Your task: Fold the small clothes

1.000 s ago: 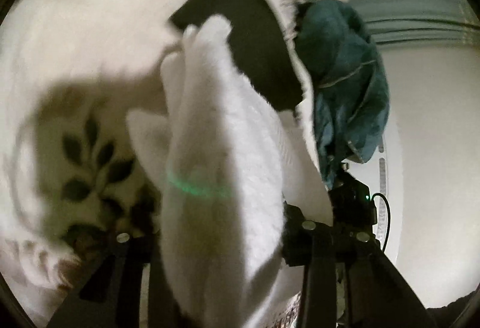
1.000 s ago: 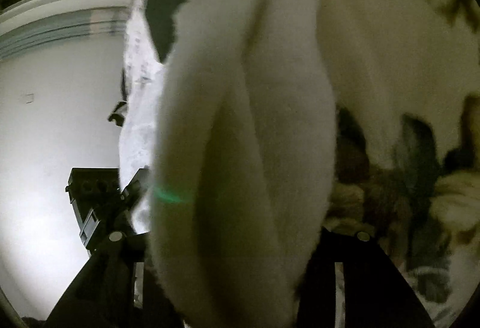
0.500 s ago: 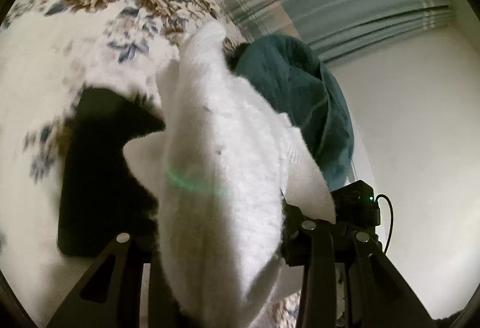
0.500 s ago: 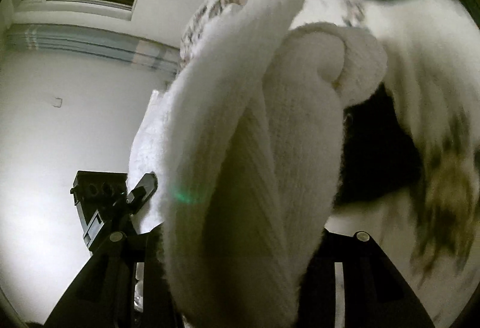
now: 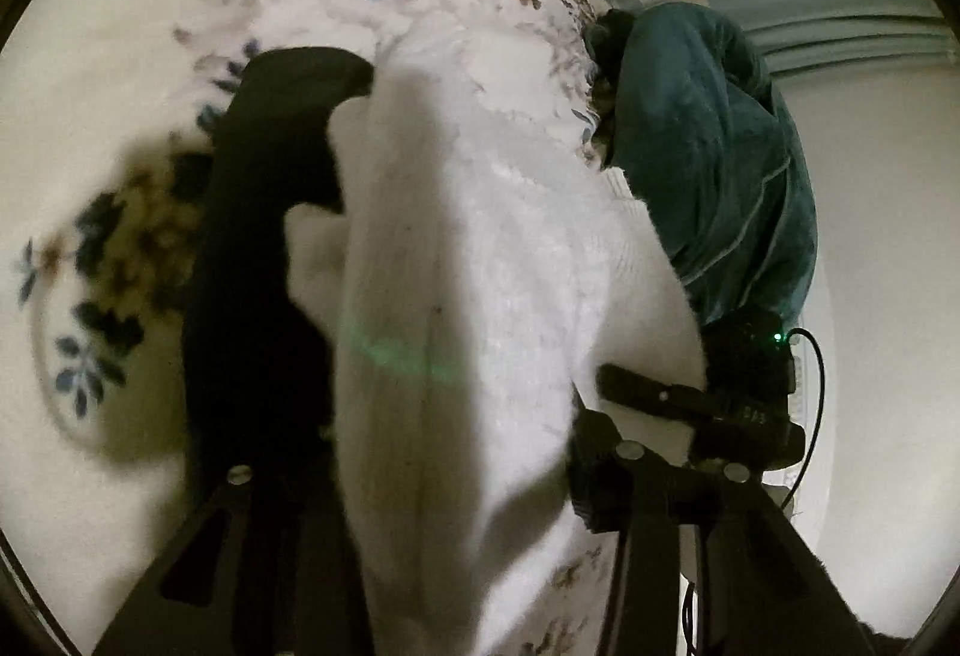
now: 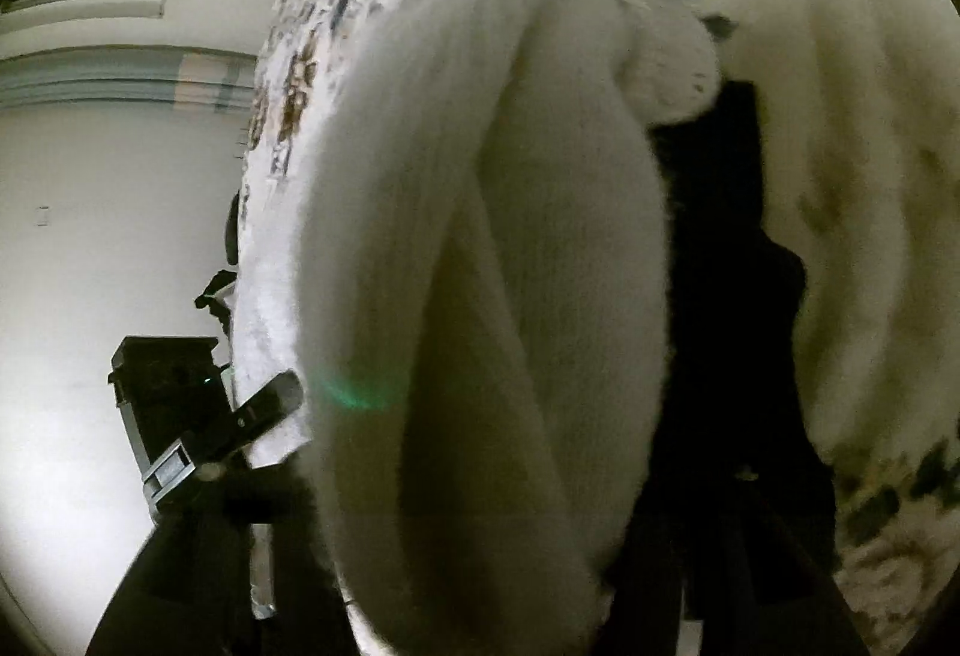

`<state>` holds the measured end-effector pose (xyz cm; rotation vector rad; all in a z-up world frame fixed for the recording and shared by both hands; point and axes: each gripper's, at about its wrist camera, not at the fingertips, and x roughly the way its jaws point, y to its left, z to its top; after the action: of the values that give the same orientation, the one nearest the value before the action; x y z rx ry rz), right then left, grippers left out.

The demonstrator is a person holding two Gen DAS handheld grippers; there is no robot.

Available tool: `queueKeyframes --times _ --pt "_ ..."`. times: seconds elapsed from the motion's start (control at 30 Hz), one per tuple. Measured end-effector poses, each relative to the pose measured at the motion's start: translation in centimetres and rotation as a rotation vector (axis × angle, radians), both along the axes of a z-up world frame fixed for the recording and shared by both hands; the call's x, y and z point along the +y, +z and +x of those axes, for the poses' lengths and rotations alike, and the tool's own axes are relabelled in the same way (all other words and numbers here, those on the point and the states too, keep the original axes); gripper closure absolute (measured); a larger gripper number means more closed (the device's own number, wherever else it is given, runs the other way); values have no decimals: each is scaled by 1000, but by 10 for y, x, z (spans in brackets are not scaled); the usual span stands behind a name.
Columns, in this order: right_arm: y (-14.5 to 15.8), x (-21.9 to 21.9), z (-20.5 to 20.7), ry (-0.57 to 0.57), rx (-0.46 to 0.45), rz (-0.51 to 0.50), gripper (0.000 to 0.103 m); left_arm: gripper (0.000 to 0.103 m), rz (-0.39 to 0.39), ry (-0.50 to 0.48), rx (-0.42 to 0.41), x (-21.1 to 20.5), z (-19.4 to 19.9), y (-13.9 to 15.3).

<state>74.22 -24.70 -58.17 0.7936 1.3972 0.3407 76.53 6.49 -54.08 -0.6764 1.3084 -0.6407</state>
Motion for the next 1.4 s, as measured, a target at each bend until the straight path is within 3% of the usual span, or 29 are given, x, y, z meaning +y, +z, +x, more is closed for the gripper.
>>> queueKeyframes --times 0.03,0.1,0.13,0.17,0.23,0.27,0.33,0.37,0.47,0.63,0.9,1.4 --pt "4 0 -4 2 -4 -27 40 60 29 -1 -7 -1 -3 5" --pt "18 6 -19 22 -29 -144 34 26 198 2 -47 -7 -6 18" --pt "28 5 -22 30 -45 -231 32 23 290 6 -90 -11 -11 27" --pt "39 9 -24 35 -54 -314 25 22 336 9 -123 -13 -14 32" --pt "58 20 -32 34 -79 -483 21 15 462 1 -170 -23 -23 43" --pt "67 27 -36 36 -90 -556 21 6 530 -3 -186 -29 -27 46" --pt "91 45 -46 42 -117 -716 12 3 617 -10 -217 -38 -36 50" --pt "97 44 -55 44 -124 -781 2 3 654 -19 -230 -44 -41 52" --pt "129 49 -75 10 -140 -912 0 3 739 -59 -244 -56 -55 57" --pt "162 40 -107 -64 -142 -955 0 3 765 -69 -279 -69 -74 81" --pt "254 28 -174 -113 -200 -961 0 3 777 30 -375 -65 -134 174" --pt "531 66 -395 -206 -518 -1024 0 3 785 208 -549 -46 -328 410"
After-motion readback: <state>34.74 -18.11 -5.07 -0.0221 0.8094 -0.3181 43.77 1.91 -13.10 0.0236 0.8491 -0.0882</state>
